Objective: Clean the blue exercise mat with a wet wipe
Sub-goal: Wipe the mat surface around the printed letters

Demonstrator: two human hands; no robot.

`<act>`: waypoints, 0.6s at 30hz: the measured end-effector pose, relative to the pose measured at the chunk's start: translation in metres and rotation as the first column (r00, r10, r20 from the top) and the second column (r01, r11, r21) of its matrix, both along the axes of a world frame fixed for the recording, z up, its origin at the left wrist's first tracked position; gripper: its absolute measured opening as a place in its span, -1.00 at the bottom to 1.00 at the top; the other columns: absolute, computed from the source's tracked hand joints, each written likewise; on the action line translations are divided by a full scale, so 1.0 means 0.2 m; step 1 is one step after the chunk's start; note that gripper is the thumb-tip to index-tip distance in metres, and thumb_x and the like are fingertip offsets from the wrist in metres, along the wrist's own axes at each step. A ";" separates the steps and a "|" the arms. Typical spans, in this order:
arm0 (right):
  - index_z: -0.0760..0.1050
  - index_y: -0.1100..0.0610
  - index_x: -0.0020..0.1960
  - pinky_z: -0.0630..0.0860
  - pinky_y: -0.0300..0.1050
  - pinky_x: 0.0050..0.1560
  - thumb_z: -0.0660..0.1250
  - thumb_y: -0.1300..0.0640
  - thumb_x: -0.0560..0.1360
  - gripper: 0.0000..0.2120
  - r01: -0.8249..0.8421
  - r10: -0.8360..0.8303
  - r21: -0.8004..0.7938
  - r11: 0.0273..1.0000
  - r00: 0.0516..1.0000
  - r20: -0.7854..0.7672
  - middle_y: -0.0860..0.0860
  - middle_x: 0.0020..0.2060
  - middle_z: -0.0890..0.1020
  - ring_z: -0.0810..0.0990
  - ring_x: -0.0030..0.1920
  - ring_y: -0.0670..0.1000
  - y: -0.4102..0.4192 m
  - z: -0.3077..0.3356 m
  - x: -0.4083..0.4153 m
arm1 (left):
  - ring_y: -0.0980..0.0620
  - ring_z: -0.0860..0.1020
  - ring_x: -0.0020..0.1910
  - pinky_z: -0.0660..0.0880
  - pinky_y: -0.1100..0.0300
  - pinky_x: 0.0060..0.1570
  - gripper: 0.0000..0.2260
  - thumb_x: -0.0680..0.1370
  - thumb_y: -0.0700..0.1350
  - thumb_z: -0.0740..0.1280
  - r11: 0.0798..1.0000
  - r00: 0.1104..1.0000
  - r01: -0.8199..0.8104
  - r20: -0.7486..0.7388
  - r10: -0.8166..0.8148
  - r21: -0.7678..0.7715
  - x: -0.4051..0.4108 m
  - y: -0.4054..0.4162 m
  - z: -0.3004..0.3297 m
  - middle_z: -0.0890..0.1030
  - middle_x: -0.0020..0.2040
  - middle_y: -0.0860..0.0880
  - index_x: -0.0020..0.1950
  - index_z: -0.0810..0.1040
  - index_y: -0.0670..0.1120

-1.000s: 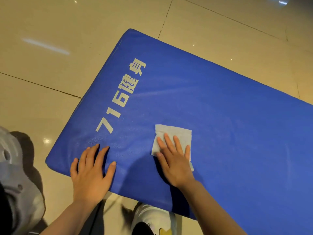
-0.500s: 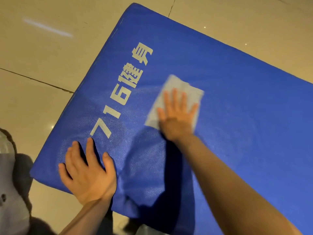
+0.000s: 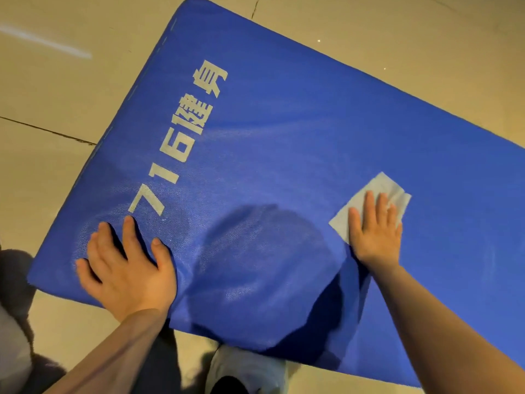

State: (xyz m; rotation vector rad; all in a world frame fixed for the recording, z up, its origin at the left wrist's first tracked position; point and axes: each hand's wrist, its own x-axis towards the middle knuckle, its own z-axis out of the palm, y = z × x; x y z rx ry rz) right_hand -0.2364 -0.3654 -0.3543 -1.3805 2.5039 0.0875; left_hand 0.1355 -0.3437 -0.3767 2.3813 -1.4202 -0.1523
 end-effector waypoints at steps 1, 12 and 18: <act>-0.10 0.01 0.61 -0.11 0.21 0.52 -0.22 -0.30 0.57 -0.30 0.092 -0.092 0.030 0.995 0.996 -0.016 0.07 0.60 -0.05 -0.10 0.57 0.12 0.10 0.01 -0.08 | -0.25 0.21 0.49 0.02 -0.23 0.45 -0.48 0.57 0.05 0.13 1.000 1.000 -0.001 -0.005 0.001 0.001 0.00 0.00 0.00 0.29 0.50 -0.25 0.48 0.37 -0.14; 0.19 0.05 0.56 -0.08 0.39 0.40 -0.06 -0.19 0.59 -0.39 -0.644 0.641 -0.118 0.756 0.765 -0.063 0.12 0.55 0.20 0.07 0.53 0.27 0.06 -0.09 0.99 | -0.28 0.21 0.49 0.04 -0.24 0.44 -0.52 0.61 0.03 0.11 0.999 0.999 0.030 0.040 -0.028 -0.039 0.00 0.01 -0.01 0.28 0.50 -0.27 0.49 0.32 -0.15; 0.23 -0.01 0.54 -0.02 0.20 0.47 -0.02 -0.24 0.57 -0.39 -0.655 0.671 -0.208 0.726 0.741 0.010 0.02 0.55 0.23 0.12 0.54 0.10 -0.06 -0.10 0.88 | -0.27 0.20 0.49 0.00 -0.21 0.46 -0.50 0.60 0.06 0.09 0.999 1.000 0.013 0.017 -0.012 -0.032 0.00 0.01 -0.02 0.28 0.51 -0.25 0.49 0.34 -0.14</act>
